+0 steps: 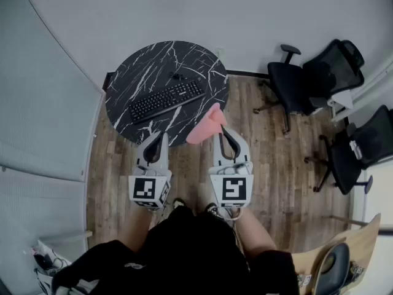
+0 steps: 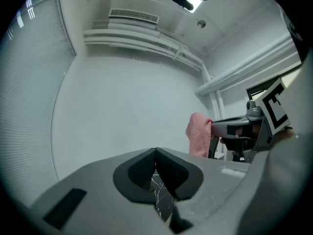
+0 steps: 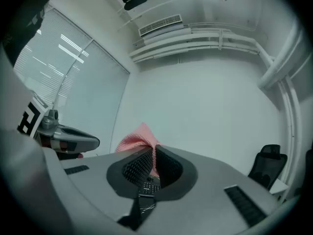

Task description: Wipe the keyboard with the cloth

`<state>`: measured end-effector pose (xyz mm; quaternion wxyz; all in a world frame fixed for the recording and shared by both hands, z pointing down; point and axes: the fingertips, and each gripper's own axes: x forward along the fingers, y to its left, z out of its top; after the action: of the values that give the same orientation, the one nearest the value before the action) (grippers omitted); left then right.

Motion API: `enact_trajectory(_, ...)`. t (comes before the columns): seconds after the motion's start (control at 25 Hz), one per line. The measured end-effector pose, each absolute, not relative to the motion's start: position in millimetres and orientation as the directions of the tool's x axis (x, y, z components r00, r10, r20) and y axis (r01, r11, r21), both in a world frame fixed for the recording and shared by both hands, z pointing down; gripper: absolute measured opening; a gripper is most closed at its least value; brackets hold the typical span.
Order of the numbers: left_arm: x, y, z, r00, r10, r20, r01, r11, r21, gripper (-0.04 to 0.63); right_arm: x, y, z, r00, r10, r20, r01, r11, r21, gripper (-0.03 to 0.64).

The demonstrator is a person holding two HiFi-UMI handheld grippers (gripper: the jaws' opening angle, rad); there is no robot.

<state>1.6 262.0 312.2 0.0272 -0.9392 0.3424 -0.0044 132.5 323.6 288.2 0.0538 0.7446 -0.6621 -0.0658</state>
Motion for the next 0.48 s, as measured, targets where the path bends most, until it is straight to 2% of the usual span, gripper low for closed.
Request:
enact_trajectory(0.16, -13, 255, 321, 0.775, -0.632, 0.011, -0.631, -0.775, -0.043, -0.002, 116, 314, 290, 0.108, -0.994, -0.023, -0.976, -0.111, 0.188, -0.001)
enact_trajectory(0.48, -33, 235, 353, 0.815, -0.575, 0.068, -0.575, -0.818, -0.021, -0.002, 106, 311, 322, 0.168, -0.983, 0.069, -0.962, -0.148, 0.231, -0.001)
